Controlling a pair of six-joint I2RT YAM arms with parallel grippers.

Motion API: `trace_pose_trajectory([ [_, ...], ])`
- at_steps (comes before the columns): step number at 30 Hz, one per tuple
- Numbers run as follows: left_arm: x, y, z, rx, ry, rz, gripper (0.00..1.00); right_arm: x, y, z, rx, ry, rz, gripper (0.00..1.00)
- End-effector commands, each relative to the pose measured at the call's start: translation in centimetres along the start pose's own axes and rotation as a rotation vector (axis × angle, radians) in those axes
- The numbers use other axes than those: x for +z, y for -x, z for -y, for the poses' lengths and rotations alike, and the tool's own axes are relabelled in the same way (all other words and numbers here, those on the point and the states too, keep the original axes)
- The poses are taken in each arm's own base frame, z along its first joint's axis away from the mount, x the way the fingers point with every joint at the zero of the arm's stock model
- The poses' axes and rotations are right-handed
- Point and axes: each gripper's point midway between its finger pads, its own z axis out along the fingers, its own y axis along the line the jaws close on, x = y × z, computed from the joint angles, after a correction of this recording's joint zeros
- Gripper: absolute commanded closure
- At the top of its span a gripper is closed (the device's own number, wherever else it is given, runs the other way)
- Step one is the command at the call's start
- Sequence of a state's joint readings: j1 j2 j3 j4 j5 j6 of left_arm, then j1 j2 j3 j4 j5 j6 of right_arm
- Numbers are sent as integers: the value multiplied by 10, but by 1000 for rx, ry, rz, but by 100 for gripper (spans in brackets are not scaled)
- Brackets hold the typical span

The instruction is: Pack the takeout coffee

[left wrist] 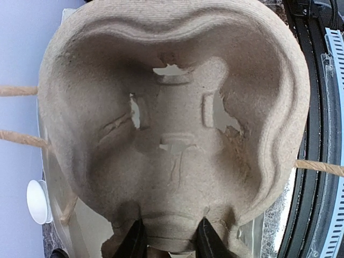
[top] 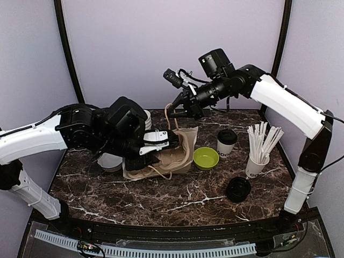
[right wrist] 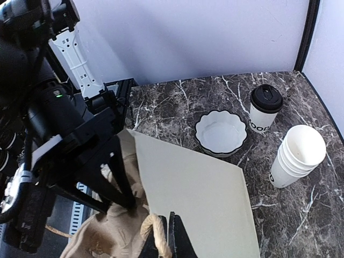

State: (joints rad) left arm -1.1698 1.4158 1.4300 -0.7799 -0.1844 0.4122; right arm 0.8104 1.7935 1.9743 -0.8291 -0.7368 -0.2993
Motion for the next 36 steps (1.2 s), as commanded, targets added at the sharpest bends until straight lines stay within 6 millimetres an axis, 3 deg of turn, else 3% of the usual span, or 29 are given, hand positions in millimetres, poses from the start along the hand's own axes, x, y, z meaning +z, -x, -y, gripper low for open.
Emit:
trace_pose_trajectory([
  [1, -17, 8, 7, 71, 28, 0, 75, -3, 21, 26, -28, -139, 44, 100],
  [7, -21, 12, 2, 73, 65, 14, 75, 1, 17, 32, -5, -136, 36, 100],
  [14, -4, -11, -18, 17, 186, -146, 76, -3, 21, 10, -26, -51, 59, 100],
  [25, -2, -25, -35, -82, 188, -179, 77, -6, 19, 6, -29, -49, 51, 100],
  [30, 7, -33, -40, -71, 173, -228, 77, -25, 31, 5, -65, -98, 63, 81],
  [32, 12, -37, -43, -72, 168, -250, 77, -40, 35, 4, -79, -136, 78, 67],
  [36, 18, -38, -50, -90, 156, -266, 76, -70, 25, 0, -80, -170, 87, 54],
])
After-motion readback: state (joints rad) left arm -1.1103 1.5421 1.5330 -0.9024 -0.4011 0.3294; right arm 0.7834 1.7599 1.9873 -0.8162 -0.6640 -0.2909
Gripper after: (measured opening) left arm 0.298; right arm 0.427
